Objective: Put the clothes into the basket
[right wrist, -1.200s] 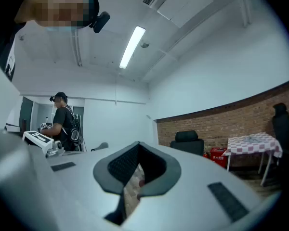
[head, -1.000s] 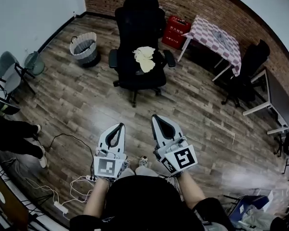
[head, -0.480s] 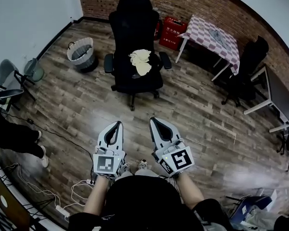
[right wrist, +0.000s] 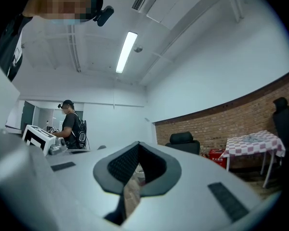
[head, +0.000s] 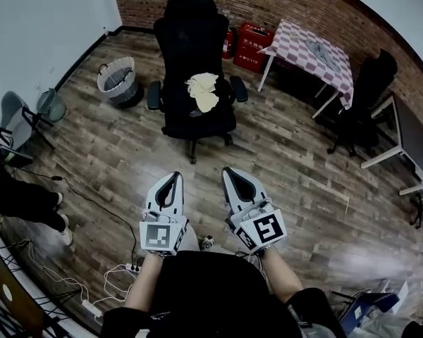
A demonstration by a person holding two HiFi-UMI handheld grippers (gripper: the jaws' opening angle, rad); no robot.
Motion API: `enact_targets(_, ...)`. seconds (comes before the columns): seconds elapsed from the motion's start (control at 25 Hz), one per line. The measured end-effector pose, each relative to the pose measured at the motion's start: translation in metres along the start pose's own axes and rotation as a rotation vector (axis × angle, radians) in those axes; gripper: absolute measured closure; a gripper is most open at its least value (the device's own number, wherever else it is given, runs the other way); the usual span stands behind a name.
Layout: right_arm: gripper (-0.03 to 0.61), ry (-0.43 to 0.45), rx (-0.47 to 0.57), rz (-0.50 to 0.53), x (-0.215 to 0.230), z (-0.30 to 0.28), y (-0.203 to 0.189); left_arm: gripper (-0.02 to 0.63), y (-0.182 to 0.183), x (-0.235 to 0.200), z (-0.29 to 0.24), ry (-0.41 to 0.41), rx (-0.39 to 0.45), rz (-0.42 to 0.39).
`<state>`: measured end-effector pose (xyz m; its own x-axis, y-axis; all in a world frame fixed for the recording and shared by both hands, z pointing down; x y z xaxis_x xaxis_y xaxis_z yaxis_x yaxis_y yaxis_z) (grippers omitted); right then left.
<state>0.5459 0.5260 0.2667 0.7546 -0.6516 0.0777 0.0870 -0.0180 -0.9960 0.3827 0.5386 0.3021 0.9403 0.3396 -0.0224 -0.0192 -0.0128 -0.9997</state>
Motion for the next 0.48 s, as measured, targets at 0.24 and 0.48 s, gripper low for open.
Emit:
enact_targets(0.24, 0.569, -0.024, -0.011, -0.01, 0.027, -0.026, -0.009, 0.601, -0.001, -0.004, -0.038, -0.016, -0.003, -0.019)
enact_targets(0.48, 0.569, -0.043, -0.03, 0.013, 0.053, -0.079, -0.018, 0.601, -0.006, -0.039, -0.094, -0.043, 0.014, -0.005)
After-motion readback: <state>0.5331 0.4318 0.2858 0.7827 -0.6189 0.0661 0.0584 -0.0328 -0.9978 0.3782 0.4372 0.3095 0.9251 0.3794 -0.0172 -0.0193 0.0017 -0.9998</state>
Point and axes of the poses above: the fingertips, and each gripper's own axes: z backward along the fingers, x to its right, y out of its top, the point moved 5 cm from there along z, backward along the fingers, and after that the axes turned 1 degree about y, right-handed, at the moved point
